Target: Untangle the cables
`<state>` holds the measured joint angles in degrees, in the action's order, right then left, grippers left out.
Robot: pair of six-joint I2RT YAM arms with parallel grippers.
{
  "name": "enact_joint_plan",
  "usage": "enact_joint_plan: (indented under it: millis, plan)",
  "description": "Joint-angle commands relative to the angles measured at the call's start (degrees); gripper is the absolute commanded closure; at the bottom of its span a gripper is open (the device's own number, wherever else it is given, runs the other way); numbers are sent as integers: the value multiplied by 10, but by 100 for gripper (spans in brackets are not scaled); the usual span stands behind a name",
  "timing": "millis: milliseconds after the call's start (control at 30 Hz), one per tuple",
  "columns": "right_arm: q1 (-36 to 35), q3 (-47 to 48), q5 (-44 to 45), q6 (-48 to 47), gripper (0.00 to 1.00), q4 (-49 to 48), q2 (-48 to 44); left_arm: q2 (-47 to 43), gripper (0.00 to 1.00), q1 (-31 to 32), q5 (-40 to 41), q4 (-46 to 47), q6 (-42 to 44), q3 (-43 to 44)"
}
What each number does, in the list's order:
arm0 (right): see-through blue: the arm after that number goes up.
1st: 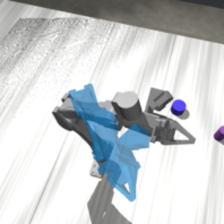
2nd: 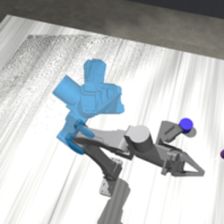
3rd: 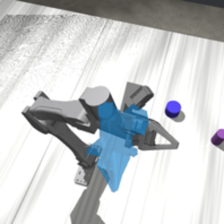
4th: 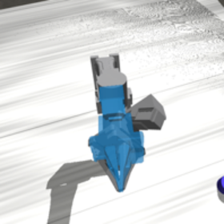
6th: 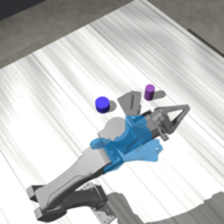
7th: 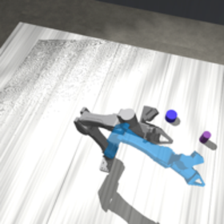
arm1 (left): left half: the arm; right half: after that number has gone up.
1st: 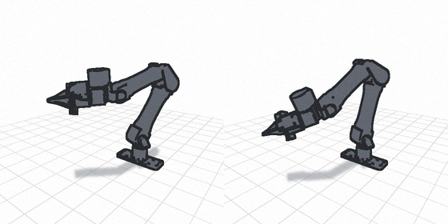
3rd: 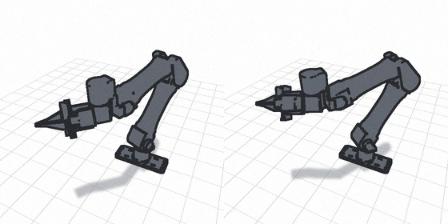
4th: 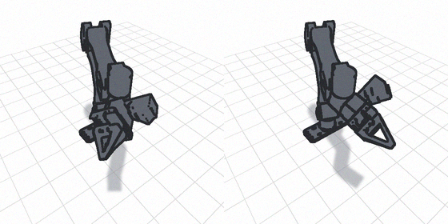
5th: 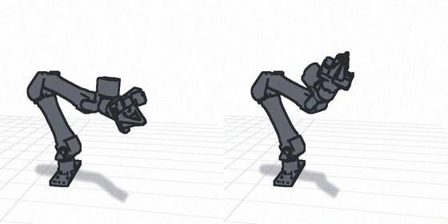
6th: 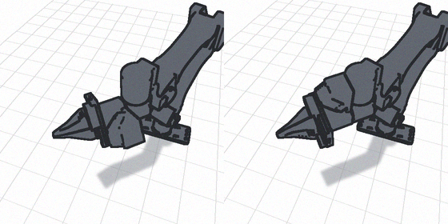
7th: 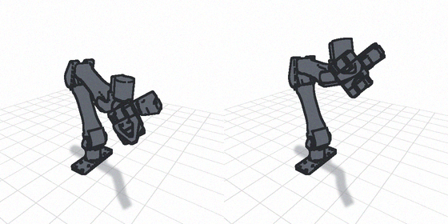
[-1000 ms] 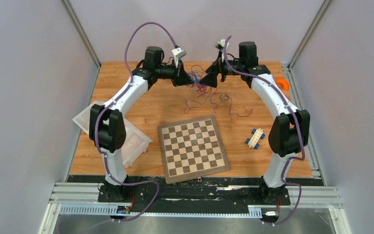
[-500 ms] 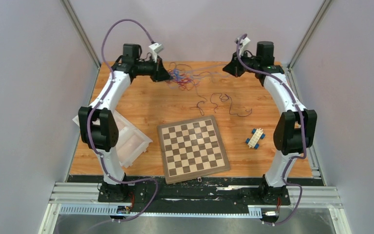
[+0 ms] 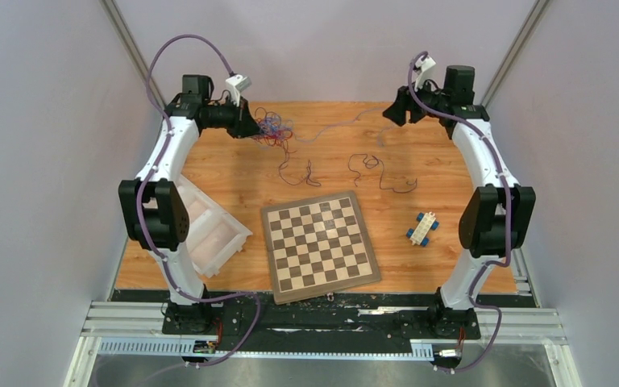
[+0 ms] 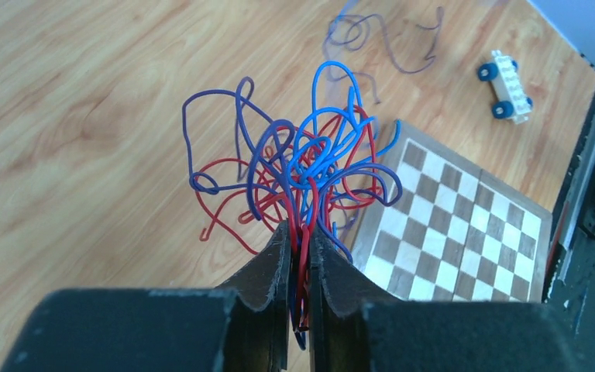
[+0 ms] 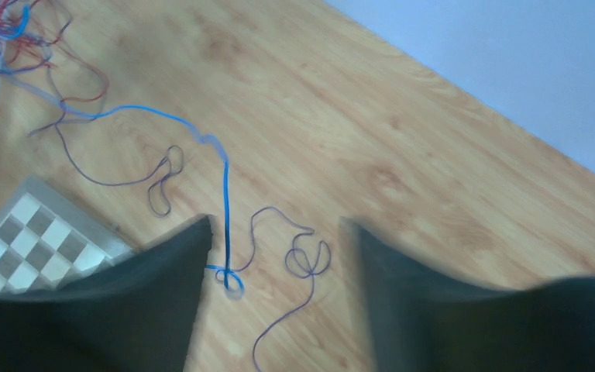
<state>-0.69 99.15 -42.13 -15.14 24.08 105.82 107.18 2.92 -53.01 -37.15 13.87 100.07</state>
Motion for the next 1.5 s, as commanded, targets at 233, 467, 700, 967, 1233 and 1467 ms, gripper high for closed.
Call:
enact_joint_plan:
  millis: [233, 467, 700, 967, 1233, 1467]
  plan:
    - [-160, 57, -162, 15, 3, -25, 22, -12, 84, 123, -70, 260, -236, 18]
    - [-172, 56, -112, 5, 99, -36, 36, -15, 72, 131, -76, 229, -229, 32]
    - [-158, 17, -171, 18, 100, -63, 1, -46, 48, 113, -59, 215, -194, -29]
    - [-162, 11, -204, 20, 100, -68, 3, -14, 24, 136, -69, 269, -225, 9]
    - [-143, -1, -203, 21, 100, -56, -13, 4, 78, 140, -75, 283, -255, 26]
    - [-25, -17, -161, 10, 100, -1, -15, -61, 100, 46, -76, 274, -260, -48]
